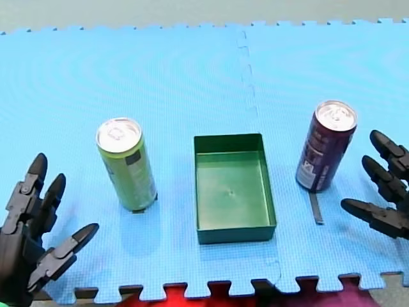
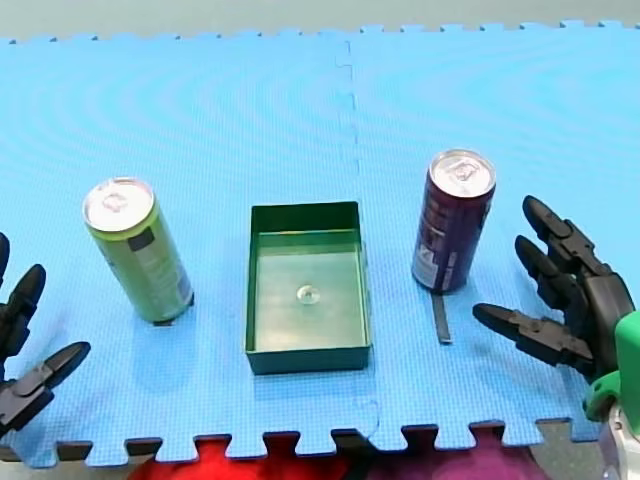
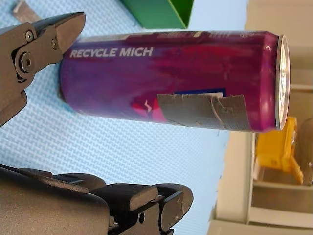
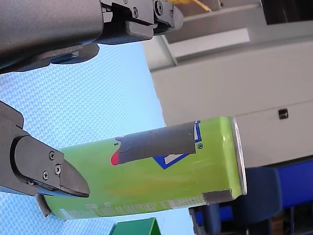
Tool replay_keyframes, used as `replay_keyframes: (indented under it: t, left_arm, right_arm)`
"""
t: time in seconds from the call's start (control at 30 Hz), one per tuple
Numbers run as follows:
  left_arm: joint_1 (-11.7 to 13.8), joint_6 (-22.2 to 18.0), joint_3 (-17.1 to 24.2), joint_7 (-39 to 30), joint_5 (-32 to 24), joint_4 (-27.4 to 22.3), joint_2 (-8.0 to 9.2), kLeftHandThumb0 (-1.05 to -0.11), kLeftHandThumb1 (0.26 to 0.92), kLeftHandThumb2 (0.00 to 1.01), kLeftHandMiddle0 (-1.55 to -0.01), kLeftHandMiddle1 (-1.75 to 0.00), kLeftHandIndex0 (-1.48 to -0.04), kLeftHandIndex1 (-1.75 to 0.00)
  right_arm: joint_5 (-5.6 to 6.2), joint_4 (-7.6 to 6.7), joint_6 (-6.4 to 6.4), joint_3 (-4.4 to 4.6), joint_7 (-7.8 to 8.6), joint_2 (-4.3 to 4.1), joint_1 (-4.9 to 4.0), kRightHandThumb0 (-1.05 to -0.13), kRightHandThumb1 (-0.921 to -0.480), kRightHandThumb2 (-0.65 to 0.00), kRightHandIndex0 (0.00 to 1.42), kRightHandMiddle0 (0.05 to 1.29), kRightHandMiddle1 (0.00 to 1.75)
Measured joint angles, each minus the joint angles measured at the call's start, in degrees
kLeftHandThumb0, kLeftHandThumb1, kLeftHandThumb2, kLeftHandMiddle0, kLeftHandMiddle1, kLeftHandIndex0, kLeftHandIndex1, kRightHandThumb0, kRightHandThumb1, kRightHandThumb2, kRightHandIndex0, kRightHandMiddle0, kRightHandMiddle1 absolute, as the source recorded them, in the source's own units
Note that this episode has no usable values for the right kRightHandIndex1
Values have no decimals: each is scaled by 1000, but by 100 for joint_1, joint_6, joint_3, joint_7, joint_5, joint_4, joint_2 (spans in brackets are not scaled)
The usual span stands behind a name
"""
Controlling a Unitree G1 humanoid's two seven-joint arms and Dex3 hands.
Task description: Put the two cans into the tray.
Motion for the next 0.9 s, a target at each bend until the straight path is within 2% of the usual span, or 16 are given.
replay_keyframes:
  t: [0.27, 0.5, 0.63, 0.77, 0.9]
  left_arm:
    - [-8, 32, 18, -9, -4, 1, 4, -1048, 818, 0, -226, 0, -125, 0]
    - [-42, 70, 40, -11, -3, 22, 21, -1048, 818, 0, -225, 0, -124, 0]
    - [-50, 72, 48, -20, -4, 25, 26, -1048, 820, 1, -227, -1, -125, -1]
    - [-50, 74, 54, -33, -7, 25, 27, -1048, 822, 2, -228, -2, -125, 0]
    - [-46, 74, 57, -34, -6, 20, 28, -1048, 824, 2, -227, -1, -125, 0]
  right_arm:
    - [-18, 0, -2, 10, -22, 9, -4, -1048, -646, -3, 260, 274, 0]
    - [-110, 0, -4, 70, -176, 50, -78, -1048, -657, -7, 259, 279, 2]
    - [-243, 2, 1, 149, -378, 75, -126, -1048, -667, -10, 259, 278, 1]
    - [-490, 26, 33, 298, -668, 62, -184, -1048, -676, -13, 259, 273, 0]
    - [-679, 44, 76, 422, -873, 26, -250, -1048, -681, -12, 258, 267, 0]
